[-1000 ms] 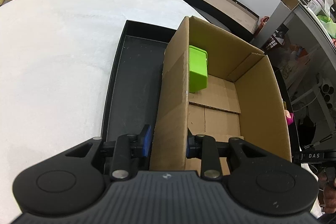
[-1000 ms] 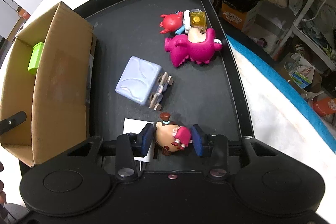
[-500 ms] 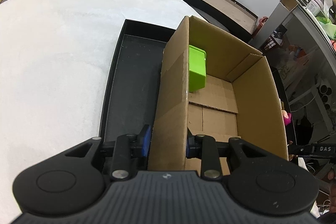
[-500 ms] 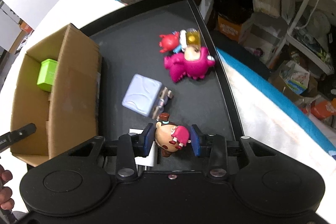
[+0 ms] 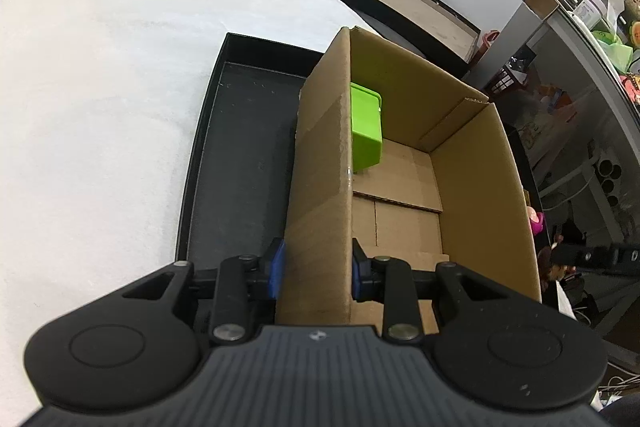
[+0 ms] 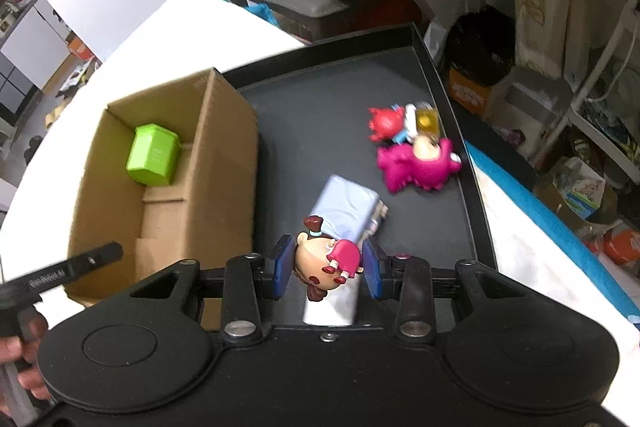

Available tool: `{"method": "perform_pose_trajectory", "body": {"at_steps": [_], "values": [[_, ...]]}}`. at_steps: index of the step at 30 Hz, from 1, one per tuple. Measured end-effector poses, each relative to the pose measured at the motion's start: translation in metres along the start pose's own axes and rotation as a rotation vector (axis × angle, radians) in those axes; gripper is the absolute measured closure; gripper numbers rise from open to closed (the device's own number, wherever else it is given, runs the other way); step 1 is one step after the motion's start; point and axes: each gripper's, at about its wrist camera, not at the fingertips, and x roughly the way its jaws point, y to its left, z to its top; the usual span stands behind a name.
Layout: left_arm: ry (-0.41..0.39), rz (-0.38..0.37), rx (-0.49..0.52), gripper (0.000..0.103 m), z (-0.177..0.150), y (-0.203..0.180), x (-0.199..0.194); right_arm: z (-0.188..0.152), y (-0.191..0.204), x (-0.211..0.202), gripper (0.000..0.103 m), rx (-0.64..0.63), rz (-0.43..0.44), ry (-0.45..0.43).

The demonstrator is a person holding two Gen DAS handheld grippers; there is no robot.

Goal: Organize rigid objects
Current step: 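Grasp the doll figure with the right gripper and drop it into the cardboard box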

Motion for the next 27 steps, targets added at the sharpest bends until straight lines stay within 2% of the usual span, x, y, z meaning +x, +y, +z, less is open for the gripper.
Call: {"method": "perform_pose_trajectory", "body": {"at_steps": [13,27], "values": [[0.006,-0.03,-0.012,0.074,0.0,0.003,-0.001,0.038,0.045,-0.029,0.067,-0.076,0.009,-0.081],[0.006,-0.031,-0.017,0.073,0.0,0.003,-0.002,0.049,0.09,-0.019,0.066,-0.177,0.014,-0.077]]}}
